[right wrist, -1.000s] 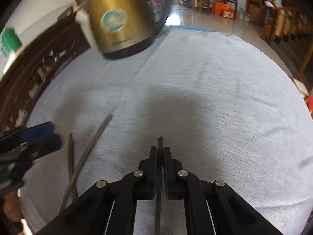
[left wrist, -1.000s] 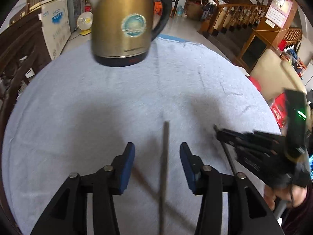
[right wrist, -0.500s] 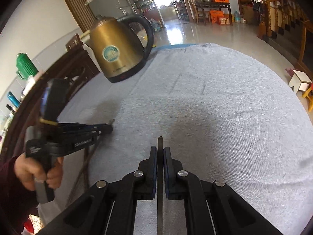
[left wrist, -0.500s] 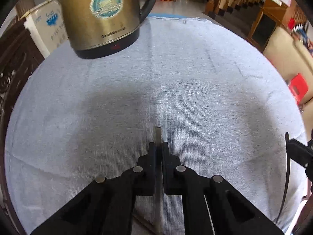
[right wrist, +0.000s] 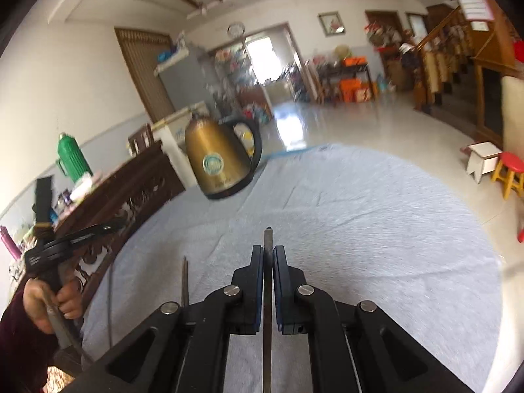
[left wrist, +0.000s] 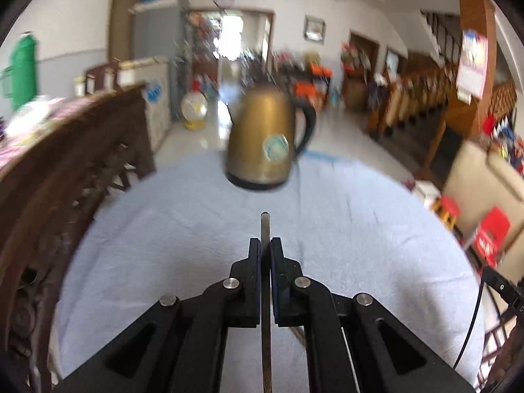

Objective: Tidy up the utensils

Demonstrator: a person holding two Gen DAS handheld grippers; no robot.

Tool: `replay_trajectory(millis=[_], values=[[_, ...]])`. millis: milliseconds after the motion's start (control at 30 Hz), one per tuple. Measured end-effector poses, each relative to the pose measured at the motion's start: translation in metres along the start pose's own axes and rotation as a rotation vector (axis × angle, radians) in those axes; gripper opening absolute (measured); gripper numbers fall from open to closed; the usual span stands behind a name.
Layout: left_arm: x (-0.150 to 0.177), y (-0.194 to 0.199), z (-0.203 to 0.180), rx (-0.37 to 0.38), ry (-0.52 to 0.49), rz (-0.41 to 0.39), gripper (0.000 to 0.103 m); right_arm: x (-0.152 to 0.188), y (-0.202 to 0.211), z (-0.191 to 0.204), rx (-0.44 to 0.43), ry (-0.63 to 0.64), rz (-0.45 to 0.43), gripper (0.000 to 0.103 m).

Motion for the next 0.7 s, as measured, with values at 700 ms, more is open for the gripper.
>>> replay_trajectory(millis=[700], values=[[0.012, 0.200, -0.031, 0.079, 0.229, -0.481, 0.005, -0.025, 0.188, 0.083, 0.018, 0.127, -0.448, 0.006]])
Point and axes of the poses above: each gripper's, at about its wrist camera, not at the fingertips, and y roughly against the way its jaws point, z to its left, x to its underside, the point moved 7 cm from there along -y, roughly the way its jaws point, and after that the axes turned 2 degrees about -z, right-handed, at the moved point
